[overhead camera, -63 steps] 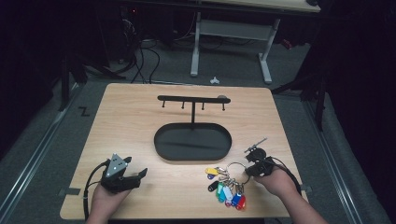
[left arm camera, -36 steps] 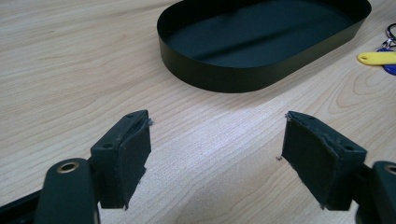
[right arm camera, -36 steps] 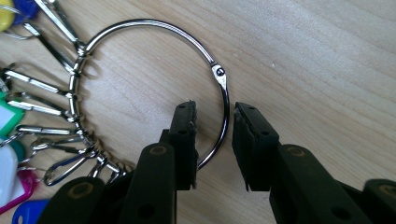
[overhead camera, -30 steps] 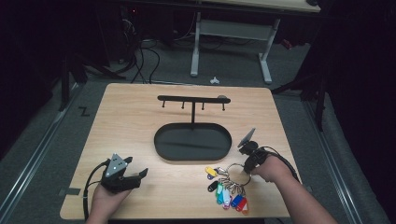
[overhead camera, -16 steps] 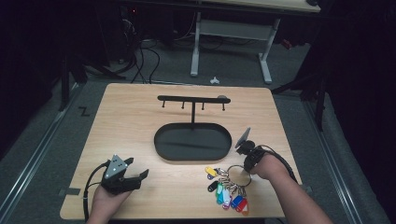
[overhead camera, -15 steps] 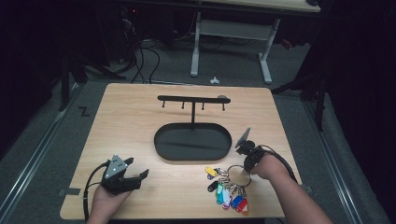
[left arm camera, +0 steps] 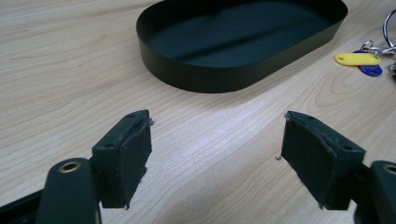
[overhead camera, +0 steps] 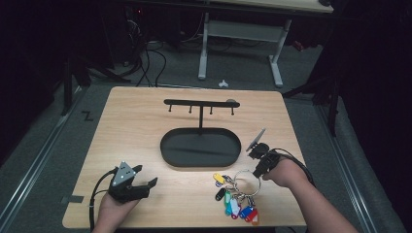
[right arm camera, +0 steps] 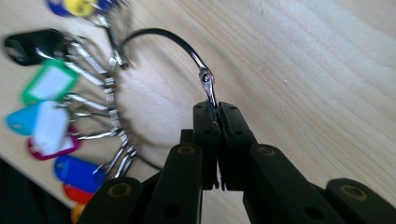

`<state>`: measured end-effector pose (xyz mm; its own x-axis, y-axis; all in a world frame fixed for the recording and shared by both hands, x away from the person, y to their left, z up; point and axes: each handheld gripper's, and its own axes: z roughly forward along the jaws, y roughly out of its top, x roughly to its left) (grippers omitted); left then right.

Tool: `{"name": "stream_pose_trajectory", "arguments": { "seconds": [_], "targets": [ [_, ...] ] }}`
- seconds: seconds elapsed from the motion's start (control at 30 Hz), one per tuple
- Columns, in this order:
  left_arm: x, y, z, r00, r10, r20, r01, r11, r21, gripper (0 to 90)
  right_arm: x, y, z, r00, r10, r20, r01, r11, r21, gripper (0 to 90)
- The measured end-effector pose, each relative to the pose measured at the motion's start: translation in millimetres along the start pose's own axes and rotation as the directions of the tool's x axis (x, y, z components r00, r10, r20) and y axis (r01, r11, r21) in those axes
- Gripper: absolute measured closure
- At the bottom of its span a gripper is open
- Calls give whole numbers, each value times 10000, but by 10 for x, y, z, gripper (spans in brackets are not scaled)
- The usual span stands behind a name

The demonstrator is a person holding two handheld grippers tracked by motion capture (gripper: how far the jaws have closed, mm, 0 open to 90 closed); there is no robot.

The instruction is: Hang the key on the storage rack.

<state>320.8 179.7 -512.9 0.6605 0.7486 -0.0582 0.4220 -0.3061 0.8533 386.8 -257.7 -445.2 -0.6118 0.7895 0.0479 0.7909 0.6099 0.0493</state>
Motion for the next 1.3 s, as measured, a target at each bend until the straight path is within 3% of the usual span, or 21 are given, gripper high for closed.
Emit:
{"name": "stream_pose_trajectory", "arguments": {
  "seconds": [0.23,0.3,0.33,0.43,0.53,0.73,1.13,1.17,1.23,1.3],
  "targets": [
    [-13,14,-14,10000,55,10,-55,9999,-107,247,75,-39,-400,9995,-299,56,301,9985,-455,875],
    [-7,14,-10,10000,-3,3,3,10000,-70,247,109,-42,-448,10000,-45,85,48,9992,-408,875],
    [-10,13,-2,10000,29,24,-29,10000,-60,247,111,-38,-530,9996,-245,169,255,9979,-596,875],
    [-16,15,-10,9998,170,-35,-170,9998,-54,247,106,-42,-599,9992,-358,153,368,9965,-746,875],
    [5,8,-14,10000,-36,26,36,10000,-86,247,125,-43,-656,10000,-64,-10,64,9976,-685,875],
    [-7,6,-22,10000,19,17,-19,10000,-95,248,130,-22,-745,9996,-268,74,272,9973,-680,875],
    [19,18,-21,10000,67,-50,-68,9999,-128,249,113,26,-1074,9977,-297,610,354,9949,-942,875],
    [20,20,-20,10000,70,-63,-71,9999,-127,249,134,29,-1106,9982,-63,603,118,9957,-924,875],
    [24,15,-20,10000,28,-43,-29,9999,-154,249,121,60,-1169,9973,-349,646,420,9929,-1113,875],
    [25,8,-22,10000,81,-21,-81,9999,-124,249,133,79,-1212,9976,-279,633,351,9927,-1156,875]
  ]
}}
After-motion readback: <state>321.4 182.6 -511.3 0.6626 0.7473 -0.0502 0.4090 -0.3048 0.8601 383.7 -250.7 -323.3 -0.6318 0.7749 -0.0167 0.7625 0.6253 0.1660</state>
